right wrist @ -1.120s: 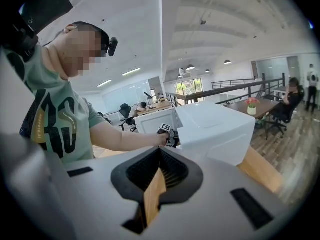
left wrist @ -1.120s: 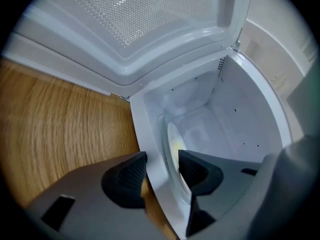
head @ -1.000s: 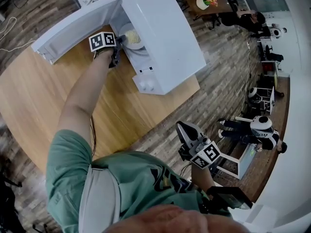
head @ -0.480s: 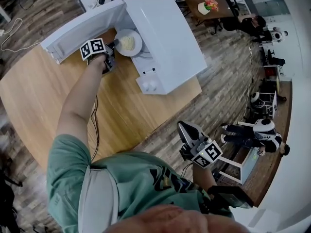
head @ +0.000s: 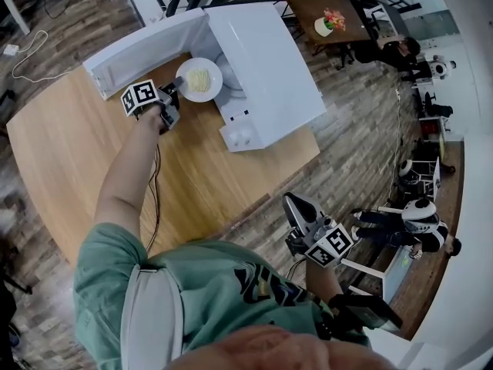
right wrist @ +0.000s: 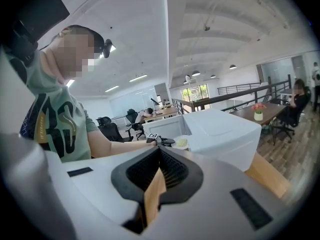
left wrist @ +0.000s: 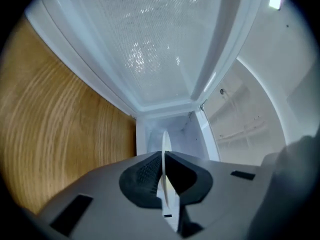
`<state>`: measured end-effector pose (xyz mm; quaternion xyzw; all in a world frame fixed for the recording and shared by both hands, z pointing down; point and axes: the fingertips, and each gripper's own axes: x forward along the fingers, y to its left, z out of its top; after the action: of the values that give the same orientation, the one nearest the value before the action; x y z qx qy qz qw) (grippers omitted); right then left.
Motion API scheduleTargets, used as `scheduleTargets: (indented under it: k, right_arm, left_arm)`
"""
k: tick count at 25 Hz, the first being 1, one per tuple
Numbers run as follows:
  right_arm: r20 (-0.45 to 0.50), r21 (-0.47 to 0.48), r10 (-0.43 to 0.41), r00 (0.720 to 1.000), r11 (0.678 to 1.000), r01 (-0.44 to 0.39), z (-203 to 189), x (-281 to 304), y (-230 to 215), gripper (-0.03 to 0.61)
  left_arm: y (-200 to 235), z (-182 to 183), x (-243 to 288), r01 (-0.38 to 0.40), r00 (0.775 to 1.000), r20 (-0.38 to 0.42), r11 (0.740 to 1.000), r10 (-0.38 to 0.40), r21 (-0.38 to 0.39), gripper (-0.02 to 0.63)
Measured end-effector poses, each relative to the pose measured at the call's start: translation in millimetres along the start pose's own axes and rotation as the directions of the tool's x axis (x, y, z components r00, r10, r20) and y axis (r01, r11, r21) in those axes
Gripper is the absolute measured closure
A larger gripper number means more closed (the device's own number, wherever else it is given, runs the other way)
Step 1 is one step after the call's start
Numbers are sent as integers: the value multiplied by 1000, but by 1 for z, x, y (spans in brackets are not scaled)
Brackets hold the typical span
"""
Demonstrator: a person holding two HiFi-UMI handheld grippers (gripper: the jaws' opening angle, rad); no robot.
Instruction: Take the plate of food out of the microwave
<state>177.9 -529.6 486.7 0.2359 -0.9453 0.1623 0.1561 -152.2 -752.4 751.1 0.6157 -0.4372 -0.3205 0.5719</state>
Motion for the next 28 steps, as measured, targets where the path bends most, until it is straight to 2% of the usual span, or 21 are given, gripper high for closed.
scheduleTargets:
  k: [11, 14, 18, 23, 28]
  right_arm:
    - [108, -35, 60, 992, 998, -57, -2, -38, 19, 572]
    - [146, -34, 74, 986, 997, -69, -4, -58, 17, 572]
    - [189, -42, 116, 975, 993, -109, -3, -89, 9, 572]
    - [208, -64, 189, 960, 982, -180, -5, -136, -1, 572]
    - [179, -97, 274, 945, 961, -260, -17, -174, -5, 572]
  left_arm:
    - [-58, -29, -83, 25, 998, 55, 999, -28, 48, 598]
    - [-81, -42, -107, 45, 995, 92, 997, -50, 55, 598]
    - [-111, -63, -141, 32, 986, 160, 996, -44, 77, 598]
    - [-149, -102, -195, -8, 964, 266, 993, -24, 115, 598]
    - [-172, -153, -261, -44, 918, 396, 991, -9, 123, 598]
